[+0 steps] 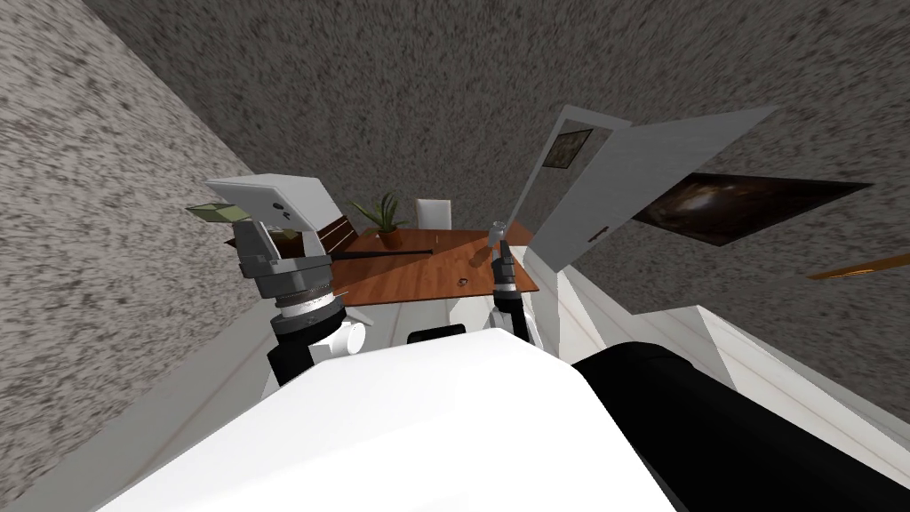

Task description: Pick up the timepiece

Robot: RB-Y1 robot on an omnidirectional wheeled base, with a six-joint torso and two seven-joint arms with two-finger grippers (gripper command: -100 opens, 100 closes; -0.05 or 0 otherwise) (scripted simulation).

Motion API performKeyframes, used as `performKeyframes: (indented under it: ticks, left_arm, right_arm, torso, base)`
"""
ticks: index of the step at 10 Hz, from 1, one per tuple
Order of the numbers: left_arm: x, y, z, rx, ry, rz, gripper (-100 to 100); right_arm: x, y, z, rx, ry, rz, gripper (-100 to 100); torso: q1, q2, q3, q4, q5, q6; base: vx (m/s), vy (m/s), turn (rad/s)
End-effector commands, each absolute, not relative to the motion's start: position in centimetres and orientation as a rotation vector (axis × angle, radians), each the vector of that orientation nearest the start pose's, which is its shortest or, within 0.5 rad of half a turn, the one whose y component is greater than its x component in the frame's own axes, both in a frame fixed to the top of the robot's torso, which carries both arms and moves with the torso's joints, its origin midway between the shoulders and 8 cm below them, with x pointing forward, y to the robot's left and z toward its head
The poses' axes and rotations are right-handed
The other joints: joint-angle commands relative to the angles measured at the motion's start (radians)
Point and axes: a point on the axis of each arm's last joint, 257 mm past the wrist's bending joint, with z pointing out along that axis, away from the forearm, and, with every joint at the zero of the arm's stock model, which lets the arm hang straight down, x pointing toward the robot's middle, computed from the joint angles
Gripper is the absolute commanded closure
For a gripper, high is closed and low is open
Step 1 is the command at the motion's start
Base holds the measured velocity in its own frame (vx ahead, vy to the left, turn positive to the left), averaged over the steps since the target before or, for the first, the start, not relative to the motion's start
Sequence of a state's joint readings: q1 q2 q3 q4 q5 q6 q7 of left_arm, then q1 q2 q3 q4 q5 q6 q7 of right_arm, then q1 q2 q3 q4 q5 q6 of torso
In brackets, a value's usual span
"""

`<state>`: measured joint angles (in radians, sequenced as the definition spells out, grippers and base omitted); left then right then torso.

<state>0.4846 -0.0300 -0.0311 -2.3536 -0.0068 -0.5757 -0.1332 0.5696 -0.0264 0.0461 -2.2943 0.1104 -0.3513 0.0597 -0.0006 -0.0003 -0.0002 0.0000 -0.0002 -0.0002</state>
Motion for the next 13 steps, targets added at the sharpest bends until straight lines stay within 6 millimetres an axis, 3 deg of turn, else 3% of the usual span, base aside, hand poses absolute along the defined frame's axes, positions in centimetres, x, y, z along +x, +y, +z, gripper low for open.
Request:
performKeyframes:
  ticks: [1, 2, 11, 13]
  left_arm:
    - [31.5, 26.5, 7.4, -0.505, 0.502, -1.238, 0]
    - [31.5, 26.5, 7.4, -0.505, 0.502, -1.238, 0]
    - [31.5, 26.5, 7.4, -0.505, 0.502, -1.238, 0]
    - [31.5, 26.5, 7.4, -0.505, 0.502, -1.238, 0]
  right_arm:
    - [36.1, -26.4, -2.4, 0.705, 0.849, 1.146, -100]
    - [36.1, -26.0, -3.7, 0.714, 0.89, 1.153, -100]
    - [36.1, -26.0, -3.7, 0.714, 0.89, 1.153, -100]
    - [37.7, -26.1, -6.4, 0.796, 0.936, 1.215, -100]
  torso:
    - [0.0, 0.0, 0.0, 0.0, 0.0, 0.0]
    - [0.0, 0.0, 0.0, 0.0, 0.0, 0.0]
    - [0.0, 0.0, 0.0, 0.0, 0.0, 0.0]
    - [0.001, 0.0, 0.0, 0.0, 0.0, 0.0]
  base:
    - [0.003, -0.004, -0.012]
    - [0.011, -0.018, -0.052]
    - [0.004, -0.006, -0.017]
    - [0.007, -0.005, -0.019]
